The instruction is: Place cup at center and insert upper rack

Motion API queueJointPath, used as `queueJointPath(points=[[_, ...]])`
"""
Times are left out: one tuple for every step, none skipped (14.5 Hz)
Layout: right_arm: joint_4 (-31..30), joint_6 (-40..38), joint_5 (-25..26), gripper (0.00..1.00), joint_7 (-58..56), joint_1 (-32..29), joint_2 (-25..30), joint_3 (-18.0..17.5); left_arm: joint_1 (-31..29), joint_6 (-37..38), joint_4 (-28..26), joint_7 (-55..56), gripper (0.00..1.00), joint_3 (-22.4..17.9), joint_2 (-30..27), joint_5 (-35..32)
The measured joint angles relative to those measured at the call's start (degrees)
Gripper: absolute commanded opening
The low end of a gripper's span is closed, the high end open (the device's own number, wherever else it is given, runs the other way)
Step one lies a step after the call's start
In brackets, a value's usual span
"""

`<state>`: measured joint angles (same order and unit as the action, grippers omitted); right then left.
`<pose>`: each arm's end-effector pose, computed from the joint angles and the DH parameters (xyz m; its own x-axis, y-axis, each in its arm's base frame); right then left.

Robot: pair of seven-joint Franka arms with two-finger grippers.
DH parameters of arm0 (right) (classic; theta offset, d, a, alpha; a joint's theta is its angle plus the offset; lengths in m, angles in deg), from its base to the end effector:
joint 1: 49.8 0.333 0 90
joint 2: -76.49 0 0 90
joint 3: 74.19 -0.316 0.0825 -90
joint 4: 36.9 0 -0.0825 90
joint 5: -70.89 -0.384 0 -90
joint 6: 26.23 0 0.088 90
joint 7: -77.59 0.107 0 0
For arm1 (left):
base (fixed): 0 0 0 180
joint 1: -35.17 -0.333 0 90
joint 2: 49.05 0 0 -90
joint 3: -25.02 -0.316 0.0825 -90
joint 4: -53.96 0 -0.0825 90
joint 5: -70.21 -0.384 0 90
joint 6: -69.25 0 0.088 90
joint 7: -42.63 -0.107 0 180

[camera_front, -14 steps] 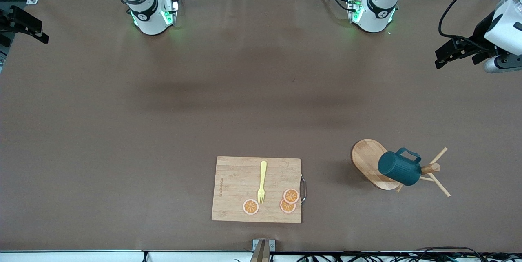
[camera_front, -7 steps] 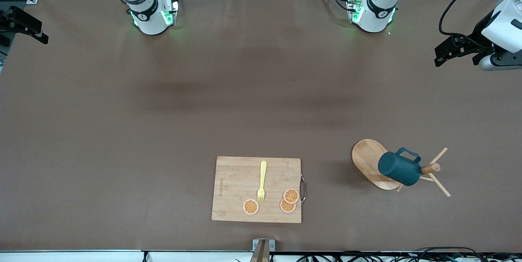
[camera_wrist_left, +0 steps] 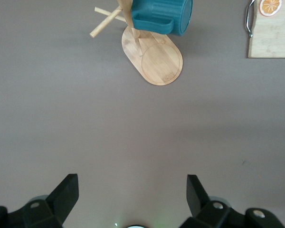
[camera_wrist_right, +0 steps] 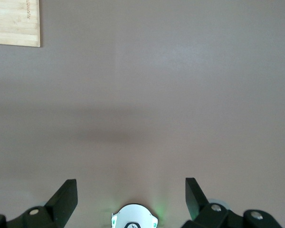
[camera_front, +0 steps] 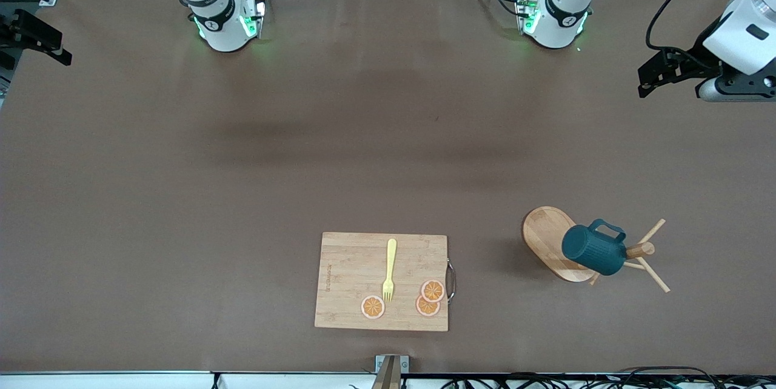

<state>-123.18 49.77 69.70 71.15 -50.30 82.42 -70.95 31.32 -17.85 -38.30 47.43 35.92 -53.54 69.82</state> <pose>0.4928 -0.0315 0.6881 0.9960 0.0530 -0.0725 0.0506 -0.9981 -0.0347 0.5208 -0.0680 0.6431 0.9992 -0.0382 -0.0112 -0.0384 -0.9990 -0.0226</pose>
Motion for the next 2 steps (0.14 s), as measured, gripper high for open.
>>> queueJointPath(points=[[0.0,0.0,0.0,1.00,0.1,0.0,0.0,0.0,-0.1,0.0,0.3,0.0,1.00,-0.1,0.0,0.0],[0.0,0.0,0.0,1.00,0.1,0.0,0.0,0.0,-0.1,0.0,0.6,0.1,1.00,-0.1,0.0,0.1]])
